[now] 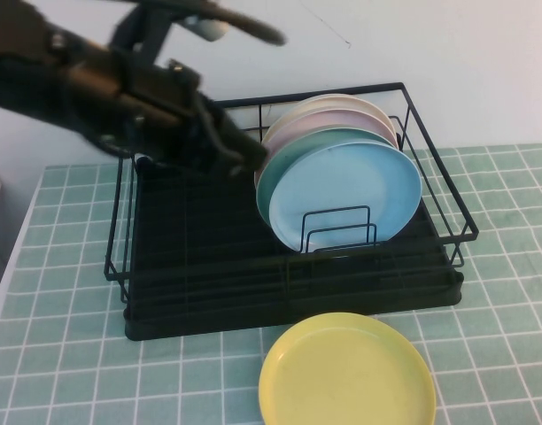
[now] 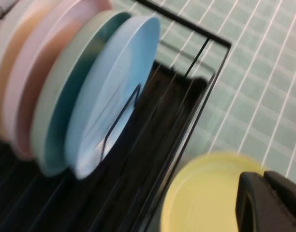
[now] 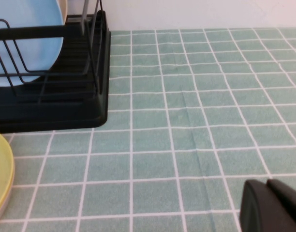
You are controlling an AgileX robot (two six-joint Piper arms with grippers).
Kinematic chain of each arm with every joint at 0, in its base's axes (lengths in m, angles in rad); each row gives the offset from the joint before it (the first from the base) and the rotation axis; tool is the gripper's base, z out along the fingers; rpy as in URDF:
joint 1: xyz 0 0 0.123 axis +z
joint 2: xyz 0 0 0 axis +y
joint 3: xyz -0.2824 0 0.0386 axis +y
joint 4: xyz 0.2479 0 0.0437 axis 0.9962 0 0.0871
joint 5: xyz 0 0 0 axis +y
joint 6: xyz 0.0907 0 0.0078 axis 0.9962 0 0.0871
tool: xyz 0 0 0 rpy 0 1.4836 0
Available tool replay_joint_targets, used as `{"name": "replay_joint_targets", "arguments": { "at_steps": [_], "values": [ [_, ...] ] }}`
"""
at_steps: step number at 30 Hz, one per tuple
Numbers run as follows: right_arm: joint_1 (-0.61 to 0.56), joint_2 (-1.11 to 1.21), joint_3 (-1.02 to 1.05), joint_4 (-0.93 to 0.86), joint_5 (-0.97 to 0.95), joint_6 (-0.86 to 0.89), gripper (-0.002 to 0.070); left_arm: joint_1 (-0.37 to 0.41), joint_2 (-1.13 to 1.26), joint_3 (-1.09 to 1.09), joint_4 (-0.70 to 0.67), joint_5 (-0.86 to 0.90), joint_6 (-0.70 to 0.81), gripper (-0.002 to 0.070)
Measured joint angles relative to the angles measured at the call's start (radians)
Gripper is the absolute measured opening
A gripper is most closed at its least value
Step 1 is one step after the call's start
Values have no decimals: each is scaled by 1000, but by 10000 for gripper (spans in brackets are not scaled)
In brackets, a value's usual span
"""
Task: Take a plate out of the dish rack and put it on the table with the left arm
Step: Grasp the plate from the shelf
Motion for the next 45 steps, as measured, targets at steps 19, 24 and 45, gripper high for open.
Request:
{"name": "replay_joint_targets", "arguments": {
  "at_steps": [19, 24, 45],
  "values": [
    [0, 0, 0, 0, 0, 0, -2, -139, 231, -44, 54, -366, 132, 377],
    [0, 0, 0, 0, 0, 0, -2, -171, 282, -49, 115, -436, 144, 459],
    [0, 0, 0, 0, 0, 0, -2, -175, 355, -59, 41, -605, 125, 468]
  ]
}}
